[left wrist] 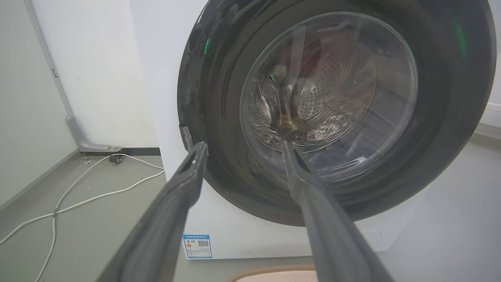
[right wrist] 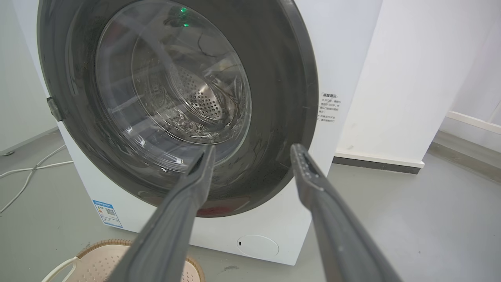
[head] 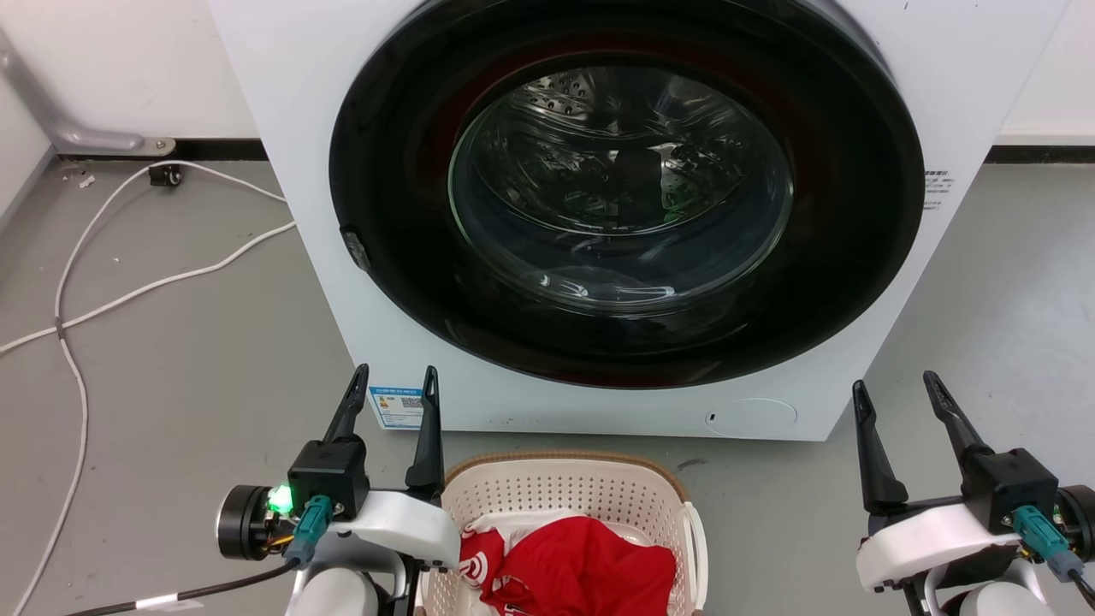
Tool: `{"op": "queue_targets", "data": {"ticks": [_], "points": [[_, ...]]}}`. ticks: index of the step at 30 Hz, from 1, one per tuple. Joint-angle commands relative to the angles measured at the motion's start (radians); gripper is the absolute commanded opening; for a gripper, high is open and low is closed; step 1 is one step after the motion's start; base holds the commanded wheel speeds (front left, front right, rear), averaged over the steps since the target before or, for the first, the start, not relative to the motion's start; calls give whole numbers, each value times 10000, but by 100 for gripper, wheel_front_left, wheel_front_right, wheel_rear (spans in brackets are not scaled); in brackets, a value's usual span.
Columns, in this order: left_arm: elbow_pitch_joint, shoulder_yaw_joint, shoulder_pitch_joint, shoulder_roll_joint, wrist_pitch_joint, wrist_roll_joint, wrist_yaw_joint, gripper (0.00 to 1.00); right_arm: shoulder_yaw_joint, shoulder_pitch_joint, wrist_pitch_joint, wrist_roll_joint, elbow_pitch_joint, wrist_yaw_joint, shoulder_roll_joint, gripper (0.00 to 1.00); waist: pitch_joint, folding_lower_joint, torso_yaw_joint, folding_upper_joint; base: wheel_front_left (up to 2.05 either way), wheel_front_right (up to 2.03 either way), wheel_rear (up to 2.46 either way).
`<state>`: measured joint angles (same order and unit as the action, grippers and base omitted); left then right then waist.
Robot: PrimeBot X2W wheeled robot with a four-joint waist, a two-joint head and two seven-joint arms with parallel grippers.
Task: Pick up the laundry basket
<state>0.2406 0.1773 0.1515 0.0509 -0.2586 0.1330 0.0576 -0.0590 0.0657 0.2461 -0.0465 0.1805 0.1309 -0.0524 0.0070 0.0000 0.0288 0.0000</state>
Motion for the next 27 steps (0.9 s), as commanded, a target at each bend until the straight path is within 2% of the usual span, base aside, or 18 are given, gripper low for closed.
{"op": "queue_targets", "data": {"ticks": [1, 27], "points": [[-32, -10, -84, -13, -86, -216, 58, 100, 9, 94, 86, -112, 0, -3, 39, 100, 13, 0, 5, 0, 0, 0, 0], [168, -284, 234, -12, -69, -179, -46, 100, 125, 239, -14, 665, 238, -3, 38, 100, 282, 0, 65, 0, 0, 0, 0]]}}
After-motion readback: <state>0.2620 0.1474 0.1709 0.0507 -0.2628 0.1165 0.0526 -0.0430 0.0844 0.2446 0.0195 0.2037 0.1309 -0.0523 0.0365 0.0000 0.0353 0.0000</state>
